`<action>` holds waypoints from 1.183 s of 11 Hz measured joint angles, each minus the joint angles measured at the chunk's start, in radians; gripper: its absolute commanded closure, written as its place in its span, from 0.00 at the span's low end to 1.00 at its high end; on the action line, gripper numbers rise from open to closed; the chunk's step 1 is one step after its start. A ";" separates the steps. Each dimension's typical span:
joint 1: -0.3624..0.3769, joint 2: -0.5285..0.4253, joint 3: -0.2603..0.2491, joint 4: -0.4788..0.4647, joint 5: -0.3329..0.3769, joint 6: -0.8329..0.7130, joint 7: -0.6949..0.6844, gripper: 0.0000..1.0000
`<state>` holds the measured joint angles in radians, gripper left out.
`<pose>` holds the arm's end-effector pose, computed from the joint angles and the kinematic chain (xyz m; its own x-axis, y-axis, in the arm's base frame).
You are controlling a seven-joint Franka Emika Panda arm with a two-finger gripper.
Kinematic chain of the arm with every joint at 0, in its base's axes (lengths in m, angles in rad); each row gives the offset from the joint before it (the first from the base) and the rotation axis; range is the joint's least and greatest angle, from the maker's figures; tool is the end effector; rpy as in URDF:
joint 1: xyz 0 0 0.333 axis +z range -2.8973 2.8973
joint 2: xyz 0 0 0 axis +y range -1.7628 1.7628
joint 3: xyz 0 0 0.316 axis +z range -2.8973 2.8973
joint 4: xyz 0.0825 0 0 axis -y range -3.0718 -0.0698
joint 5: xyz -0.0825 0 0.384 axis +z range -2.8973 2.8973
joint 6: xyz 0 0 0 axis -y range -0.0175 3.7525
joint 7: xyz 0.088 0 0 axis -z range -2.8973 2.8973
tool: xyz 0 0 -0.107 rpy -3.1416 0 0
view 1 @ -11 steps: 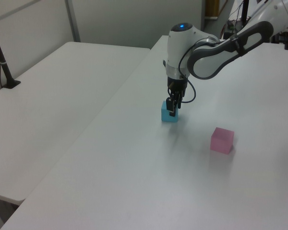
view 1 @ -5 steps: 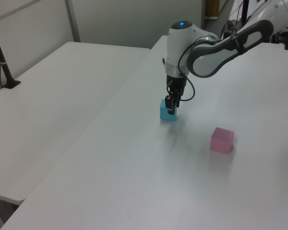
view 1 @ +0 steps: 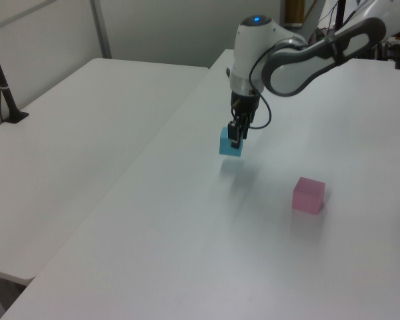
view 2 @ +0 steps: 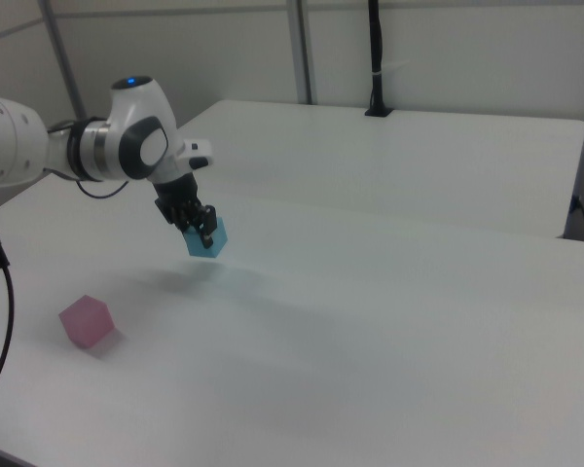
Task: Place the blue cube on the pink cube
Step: 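Lift the light-blue cube and carry it over the pink cube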
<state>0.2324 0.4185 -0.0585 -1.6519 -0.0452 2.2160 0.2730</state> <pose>0.6721 0.1213 0.3840 0.9856 -0.0652 0.1562 -0.0694 -0.9973 0.0221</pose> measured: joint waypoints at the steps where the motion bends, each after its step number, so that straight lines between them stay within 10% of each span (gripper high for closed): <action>1: -0.014 -0.046 0.000 0.000 0.000 -0.051 0.001 0.75; 9: -0.088 -0.389 0.010 -0.032 0.001 -0.361 0.005 0.75; 13: -0.199 -0.522 0.217 -0.122 0.035 -0.456 0.016 0.75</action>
<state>0.0331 -0.1034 0.1582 -1.7744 -0.0106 1.7599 0.2885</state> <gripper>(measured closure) 0.480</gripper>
